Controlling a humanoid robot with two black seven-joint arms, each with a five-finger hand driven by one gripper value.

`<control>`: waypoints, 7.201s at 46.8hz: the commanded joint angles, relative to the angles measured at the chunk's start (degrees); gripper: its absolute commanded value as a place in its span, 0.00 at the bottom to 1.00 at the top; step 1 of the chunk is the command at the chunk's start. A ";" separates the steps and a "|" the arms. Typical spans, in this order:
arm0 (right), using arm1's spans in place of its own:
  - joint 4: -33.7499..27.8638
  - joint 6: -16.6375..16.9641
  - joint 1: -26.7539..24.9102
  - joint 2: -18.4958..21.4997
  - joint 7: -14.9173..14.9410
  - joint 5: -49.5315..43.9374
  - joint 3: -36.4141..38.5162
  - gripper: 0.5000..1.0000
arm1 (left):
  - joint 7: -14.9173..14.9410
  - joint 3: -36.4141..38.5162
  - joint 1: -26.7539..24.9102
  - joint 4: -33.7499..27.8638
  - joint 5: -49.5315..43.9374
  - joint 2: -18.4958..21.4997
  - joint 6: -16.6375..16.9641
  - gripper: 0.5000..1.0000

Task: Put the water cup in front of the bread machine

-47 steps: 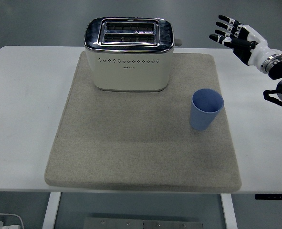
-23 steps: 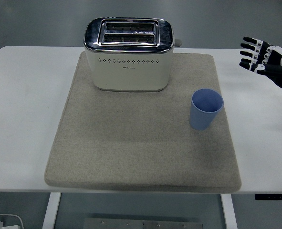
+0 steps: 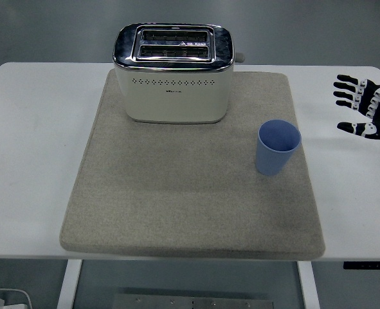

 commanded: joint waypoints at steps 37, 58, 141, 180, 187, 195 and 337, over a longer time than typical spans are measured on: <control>-0.17 -10.27 -6.87 7.89 2.45 -9.71 0.59 0.89 | 0.00 0.00 -0.06 0.00 0.01 0.00 0.00 1.00; -3.07 -11.15 -7.93 13.69 2.62 -9.98 2.27 0.89 | 0.00 0.00 0.02 0.00 0.01 0.00 0.00 1.00; -6.77 -10.98 -11.18 22.22 3.43 -9.80 4.99 0.89 | 0.00 0.00 -0.06 0.00 0.01 0.00 0.00 1.00; -6.77 -12.12 -11.27 24.15 3.43 -9.89 5.43 0.88 | 0.00 0.00 0.02 0.00 0.01 0.00 0.00 1.00; -6.77 -12.21 -11.18 24.24 3.43 -9.89 5.43 0.87 | 0.00 0.00 -0.06 0.00 0.01 0.00 0.00 1.00; -6.77 -12.82 -11.09 24.33 3.43 -9.89 5.43 0.86 | 0.00 0.00 0.02 0.00 0.01 0.00 0.00 1.00; -6.06 -28.82 1.21 36.10 3.43 -5.23 -4.76 0.00 | 0.00 0.00 0.02 0.00 0.01 0.00 0.00 1.00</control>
